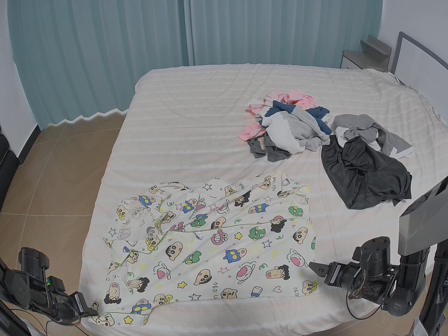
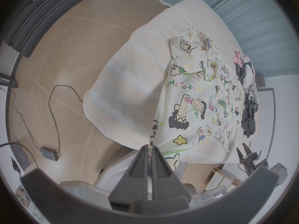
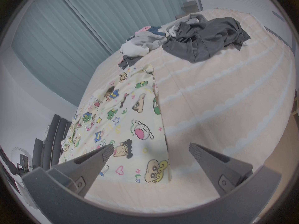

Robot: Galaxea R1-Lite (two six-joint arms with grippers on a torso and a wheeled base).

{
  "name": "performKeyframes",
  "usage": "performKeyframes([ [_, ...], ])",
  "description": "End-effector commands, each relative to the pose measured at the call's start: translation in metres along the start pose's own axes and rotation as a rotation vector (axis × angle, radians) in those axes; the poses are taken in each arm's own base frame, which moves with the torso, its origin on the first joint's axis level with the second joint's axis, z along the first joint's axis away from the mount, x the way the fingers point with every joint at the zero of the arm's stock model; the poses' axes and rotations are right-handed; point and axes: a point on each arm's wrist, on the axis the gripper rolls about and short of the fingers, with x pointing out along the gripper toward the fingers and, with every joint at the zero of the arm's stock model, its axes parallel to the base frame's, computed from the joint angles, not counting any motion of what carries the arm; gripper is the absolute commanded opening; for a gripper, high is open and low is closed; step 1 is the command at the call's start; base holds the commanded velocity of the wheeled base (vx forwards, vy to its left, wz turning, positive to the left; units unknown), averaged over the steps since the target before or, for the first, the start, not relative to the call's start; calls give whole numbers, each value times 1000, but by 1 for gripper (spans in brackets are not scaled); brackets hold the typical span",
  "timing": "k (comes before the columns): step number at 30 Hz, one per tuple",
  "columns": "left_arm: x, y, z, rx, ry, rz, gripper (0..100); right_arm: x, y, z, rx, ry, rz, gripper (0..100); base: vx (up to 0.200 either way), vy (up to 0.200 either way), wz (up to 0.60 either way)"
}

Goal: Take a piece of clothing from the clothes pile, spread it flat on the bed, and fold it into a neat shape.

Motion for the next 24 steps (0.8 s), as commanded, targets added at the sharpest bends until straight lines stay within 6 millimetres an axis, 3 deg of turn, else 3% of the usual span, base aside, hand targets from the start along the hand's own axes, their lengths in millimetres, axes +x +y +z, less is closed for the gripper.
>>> performKeyframes([
  [1, -1, 1, -4, -4, 16, -26, 0, 14, -13, -20, -22, 101, -74, 100, 0, 0, 0],
  [12, -1, 0, -4, 0, 12, -40, 0, 31, -17, -35, -20, 200, -50, 100, 0, 0, 0],
  [16, -1, 0, -3, 2, 7, -42, 0, 47, -10, -33, 37, 165, -24, 100, 0, 0, 0],
  [24, -1, 0, -3, 1, 9, -43, 0, 53, 2, -32, 50, 144, 28, 100, 0, 0, 0],
])
